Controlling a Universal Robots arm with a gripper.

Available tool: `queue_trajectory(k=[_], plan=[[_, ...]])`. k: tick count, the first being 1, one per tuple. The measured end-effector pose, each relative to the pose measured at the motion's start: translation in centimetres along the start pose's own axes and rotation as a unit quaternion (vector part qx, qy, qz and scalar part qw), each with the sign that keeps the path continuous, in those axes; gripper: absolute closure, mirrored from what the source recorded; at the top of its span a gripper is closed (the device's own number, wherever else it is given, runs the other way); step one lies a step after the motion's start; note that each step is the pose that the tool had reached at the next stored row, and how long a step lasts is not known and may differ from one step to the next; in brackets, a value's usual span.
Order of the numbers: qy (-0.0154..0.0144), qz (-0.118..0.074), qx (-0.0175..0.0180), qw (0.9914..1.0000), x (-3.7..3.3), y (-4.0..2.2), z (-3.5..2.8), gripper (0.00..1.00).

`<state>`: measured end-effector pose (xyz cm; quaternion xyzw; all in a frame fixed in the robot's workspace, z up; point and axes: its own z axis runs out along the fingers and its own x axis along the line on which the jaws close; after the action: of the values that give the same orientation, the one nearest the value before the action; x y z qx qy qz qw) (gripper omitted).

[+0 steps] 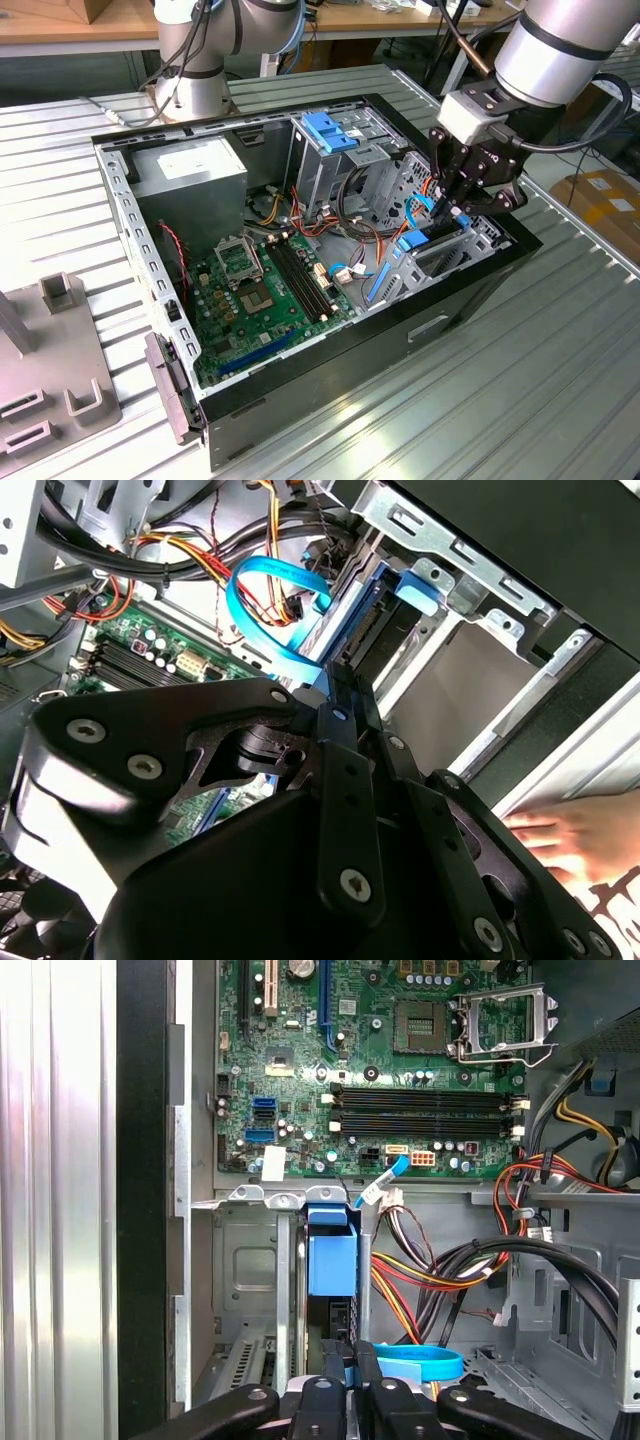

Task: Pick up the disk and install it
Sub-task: 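Insert the first disk wire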

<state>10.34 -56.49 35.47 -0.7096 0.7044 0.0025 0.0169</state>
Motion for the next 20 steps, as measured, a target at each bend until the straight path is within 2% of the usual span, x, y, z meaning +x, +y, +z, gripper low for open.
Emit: queue_trajectory(k=[3,4,6,13,20], plan=[[-0.0005,0.000,0.0000,1.00000,0.01,0.00,-0.01,0.84],[-0.0039,-0.001,0.0000,0.99999,0.01,0.00,0.01,0.84],[-0.0056,-0.001,0.0000,0.99998,0.05,0.00,0.07,0.84],[-0.0075,-0.004,0.0004,0.99996,0.18,0.00,0.22,0.84],[-0.0078,-0.005,0.0004,0.99995,0.17,-0.04,0.24,0.84]])
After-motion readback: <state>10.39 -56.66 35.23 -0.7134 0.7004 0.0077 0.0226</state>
